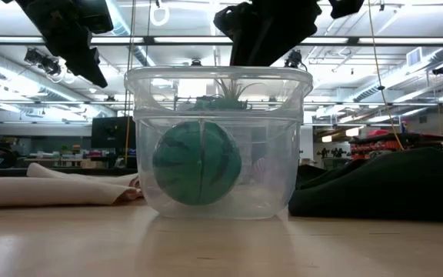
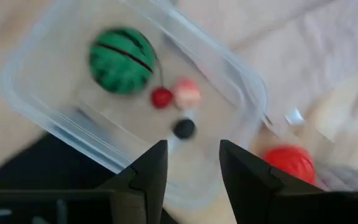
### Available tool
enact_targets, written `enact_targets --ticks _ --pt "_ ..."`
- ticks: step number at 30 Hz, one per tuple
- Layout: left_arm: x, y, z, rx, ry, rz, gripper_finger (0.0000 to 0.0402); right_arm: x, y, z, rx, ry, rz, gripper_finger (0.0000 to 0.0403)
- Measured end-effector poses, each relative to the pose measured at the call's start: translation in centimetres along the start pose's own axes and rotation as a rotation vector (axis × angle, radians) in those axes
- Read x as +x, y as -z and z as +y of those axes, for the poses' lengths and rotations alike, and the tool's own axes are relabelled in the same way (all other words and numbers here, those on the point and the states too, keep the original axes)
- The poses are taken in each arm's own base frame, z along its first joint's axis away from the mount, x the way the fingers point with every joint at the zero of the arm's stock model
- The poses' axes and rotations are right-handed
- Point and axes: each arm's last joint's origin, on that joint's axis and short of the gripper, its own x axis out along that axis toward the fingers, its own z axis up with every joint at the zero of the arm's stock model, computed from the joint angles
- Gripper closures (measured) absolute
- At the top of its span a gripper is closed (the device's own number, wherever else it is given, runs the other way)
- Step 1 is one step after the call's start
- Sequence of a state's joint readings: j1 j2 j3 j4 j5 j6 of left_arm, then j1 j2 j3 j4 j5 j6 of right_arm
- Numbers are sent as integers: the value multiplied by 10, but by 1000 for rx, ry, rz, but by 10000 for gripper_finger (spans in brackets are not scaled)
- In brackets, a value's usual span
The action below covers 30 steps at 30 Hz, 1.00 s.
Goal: Pick and placing Produce into tupperware
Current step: Put the purple onion into the transparent container
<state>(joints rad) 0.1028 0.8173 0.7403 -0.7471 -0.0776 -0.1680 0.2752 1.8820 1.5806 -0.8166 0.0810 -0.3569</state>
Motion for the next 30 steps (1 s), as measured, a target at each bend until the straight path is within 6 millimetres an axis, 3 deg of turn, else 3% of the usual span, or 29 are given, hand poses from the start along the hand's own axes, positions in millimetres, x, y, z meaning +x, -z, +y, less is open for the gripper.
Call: enact_targets --ticks 4,8,17,22,26,30 --pt "0 0 0 0 0 0 294 0 9 -4 87 81 99 255" --pt "0 0 0 0 0 1 294 -9 20 -14 309 100 151 267" --pt "0 0 0 0 0 1 294 -69 56 -42 587 267 199 286" --pt "0 1 0 -3 -1 6 294 -101 105 -42 777 316 179 289" --pt "0 1 0 -3 -1 8 294 -118 149 -23 971 347 139 290" --pt "0 1 0 -2 -1 7 294 -125 177 -2 1129 355 73 289"
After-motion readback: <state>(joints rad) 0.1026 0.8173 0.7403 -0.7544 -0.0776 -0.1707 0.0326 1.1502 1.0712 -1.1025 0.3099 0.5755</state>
